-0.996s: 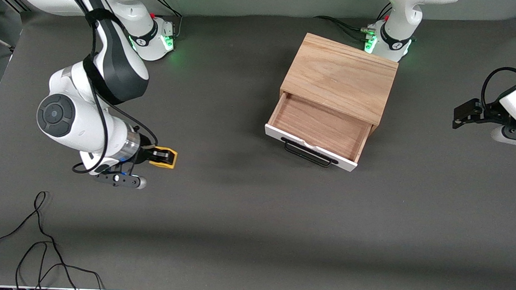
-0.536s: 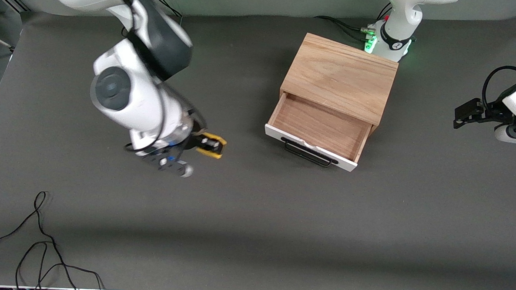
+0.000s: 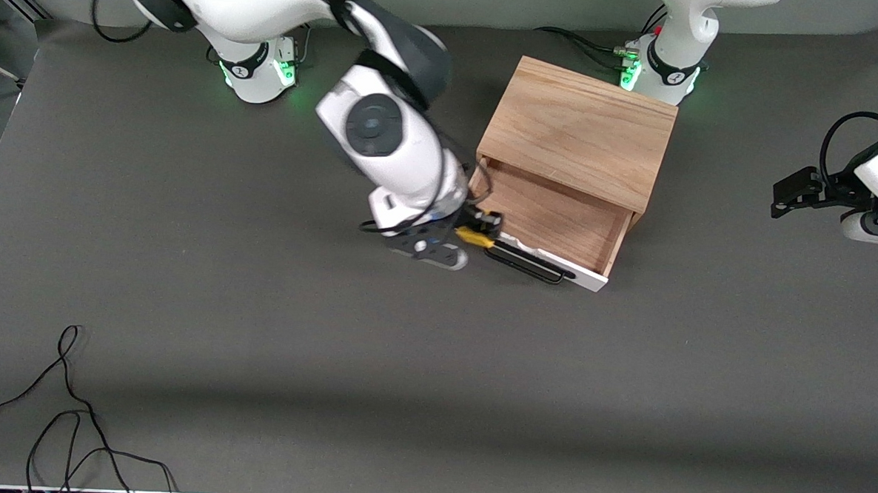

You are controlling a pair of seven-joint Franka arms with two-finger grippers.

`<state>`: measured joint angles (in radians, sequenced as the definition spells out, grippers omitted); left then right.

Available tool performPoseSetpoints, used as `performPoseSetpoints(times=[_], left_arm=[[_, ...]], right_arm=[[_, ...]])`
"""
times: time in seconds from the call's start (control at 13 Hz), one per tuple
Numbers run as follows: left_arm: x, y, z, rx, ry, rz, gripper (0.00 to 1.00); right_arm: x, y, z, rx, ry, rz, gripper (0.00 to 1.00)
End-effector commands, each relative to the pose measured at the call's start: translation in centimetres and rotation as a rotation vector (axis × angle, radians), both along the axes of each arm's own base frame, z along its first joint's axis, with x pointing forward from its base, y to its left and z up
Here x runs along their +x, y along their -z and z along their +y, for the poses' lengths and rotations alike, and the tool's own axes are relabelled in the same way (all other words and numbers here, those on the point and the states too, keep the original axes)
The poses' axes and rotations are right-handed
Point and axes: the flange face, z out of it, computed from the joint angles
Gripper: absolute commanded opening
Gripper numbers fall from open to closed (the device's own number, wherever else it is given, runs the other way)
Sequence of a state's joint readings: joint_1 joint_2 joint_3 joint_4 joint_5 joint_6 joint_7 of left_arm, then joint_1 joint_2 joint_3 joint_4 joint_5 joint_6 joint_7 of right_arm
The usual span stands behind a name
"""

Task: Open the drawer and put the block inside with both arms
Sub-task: 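Carry the yellow cube with the right gripper over the open drawer, then lower the cube into the drawer and open the right gripper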

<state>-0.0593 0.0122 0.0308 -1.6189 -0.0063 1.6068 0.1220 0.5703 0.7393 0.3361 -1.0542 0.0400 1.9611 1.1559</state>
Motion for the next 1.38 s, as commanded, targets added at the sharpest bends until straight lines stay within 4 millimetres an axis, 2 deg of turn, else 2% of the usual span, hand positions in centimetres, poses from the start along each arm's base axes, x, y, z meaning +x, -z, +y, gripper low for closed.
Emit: performPoseSetpoints(times=[0.0, 0.23, 0.38, 0.46, 0.61, 0.77, 1.0, 1.23, 1.3], left_arm=[[-1.0, -0.4, -0.3, 0.004, -0.007, 0.002, 1.0], [-1.0, -0.4, -0.3, 0.004, -0.008, 0.002, 1.0], [-1.0, -0.4, -0.3, 0.004, -0.007, 0.002, 1.0], [-1.0, -0.4, -0.3, 0.004, -0.007, 0.002, 1.0], [-1.0, -0.4, -0.3, 0.004, -0.008, 0.002, 1.0], [-1.0, -0.4, -0.3, 0.004, -0.007, 0.002, 1.0], [-1.0, -0.4, -0.3, 0.004, -0.007, 0.002, 1.0], [-1.0, -0.4, -0.4, 0.004, -0.006, 0.002, 1.0], [-1.0, -0.4, -0.4, 0.004, -0.006, 0.002, 1.0]], right_arm=[[-3.0, 1.2, 4.3, -0.033, 0.02, -0.012, 0.08], [-5.4, 2.5, 6.5, -0.058, 0.008, -0.024, 0.09], [-5.4, 5.3, 6.8, -0.095, 0.004, -0.024, 0.09], [-5.5, 6.1, 7.2, -0.094, 0.013, -0.027, 0.1], [-7.2, 6.8, 8.5, -0.109, -0.001, -0.031, 0.1], [-7.2, 8.4, 8.5, -0.132, 0.01, -0.024, 0.11], [-7.7, 11.0, 8.7, -0.171, 0.01, -0.022, 0.19], [-7.8, 11.6, 8.8, -0.177, 0.01, -0.017, 0.24], [-7.9, 11.7, 8.8, -0.177, 0.011, -0.014, 0.29]])
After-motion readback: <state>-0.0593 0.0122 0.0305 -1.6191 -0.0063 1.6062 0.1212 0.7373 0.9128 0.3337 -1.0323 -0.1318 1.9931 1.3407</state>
